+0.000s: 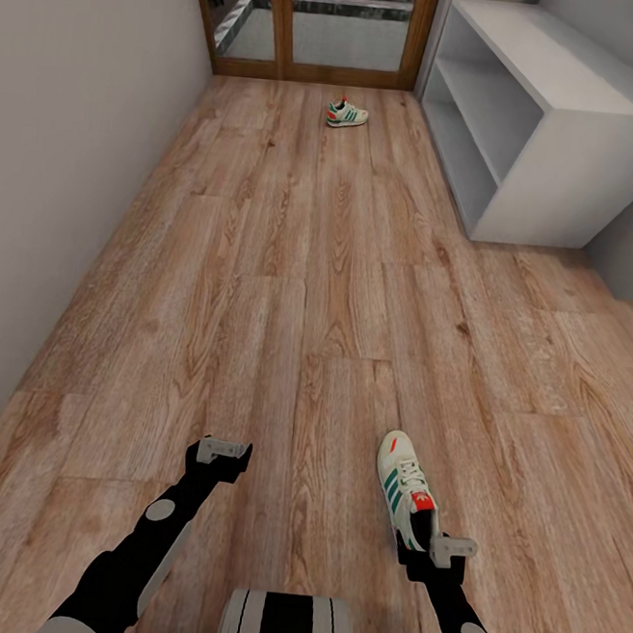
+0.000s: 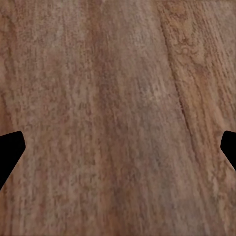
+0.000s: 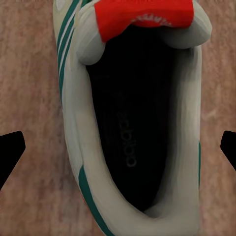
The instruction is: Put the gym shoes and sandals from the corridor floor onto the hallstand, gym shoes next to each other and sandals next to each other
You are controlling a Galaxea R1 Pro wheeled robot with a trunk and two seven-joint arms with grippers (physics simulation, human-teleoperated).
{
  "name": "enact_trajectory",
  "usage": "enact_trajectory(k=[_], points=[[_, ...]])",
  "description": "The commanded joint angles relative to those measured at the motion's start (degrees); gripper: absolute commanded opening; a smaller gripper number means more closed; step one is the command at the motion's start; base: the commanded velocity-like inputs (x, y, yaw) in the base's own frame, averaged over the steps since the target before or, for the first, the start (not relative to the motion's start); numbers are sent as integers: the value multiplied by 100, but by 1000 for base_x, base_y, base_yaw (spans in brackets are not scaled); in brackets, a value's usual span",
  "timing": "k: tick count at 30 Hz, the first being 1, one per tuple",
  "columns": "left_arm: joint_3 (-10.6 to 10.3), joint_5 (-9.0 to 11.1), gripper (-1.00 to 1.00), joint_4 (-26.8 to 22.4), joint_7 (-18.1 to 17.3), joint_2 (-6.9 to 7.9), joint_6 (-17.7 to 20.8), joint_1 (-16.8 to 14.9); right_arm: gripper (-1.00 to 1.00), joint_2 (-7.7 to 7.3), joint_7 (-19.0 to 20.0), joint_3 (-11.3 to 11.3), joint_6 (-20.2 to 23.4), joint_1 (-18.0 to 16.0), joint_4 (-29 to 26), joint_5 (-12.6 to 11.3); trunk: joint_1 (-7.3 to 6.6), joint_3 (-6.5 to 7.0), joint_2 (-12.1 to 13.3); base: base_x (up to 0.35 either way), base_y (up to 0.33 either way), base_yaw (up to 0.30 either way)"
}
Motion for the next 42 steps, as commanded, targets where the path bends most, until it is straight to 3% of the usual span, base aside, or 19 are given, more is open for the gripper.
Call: enact_trajectory(k=[1,9,15,37,42], points=[[3,26,100,2,-18,1,-11,-2,100,-1,8,0,-21,-2,3,4,-1,-3,-1,0,0,0],[0,26,100,-19,-18,4,-11,-2,100,-1,12,5,-26,-2,-2,2,-1,-3,-1,0,0,0],[-1,30,100,-24,-18,1,-11,-2,100,-7,13,-8,-27,-2,-14,1,15,-136,-9,0,0,0],[-1,30,100,-21,-18,0,-11,-2,100,-11,2,-10,-44,-2,-15,-3,15,-136,-9,0,0,0],[-1,31,100,-16,-18,0,-11,-2,100,-10,-2,-10,-45,-2,-15,-4,27,-246,-16,0,0,0]])
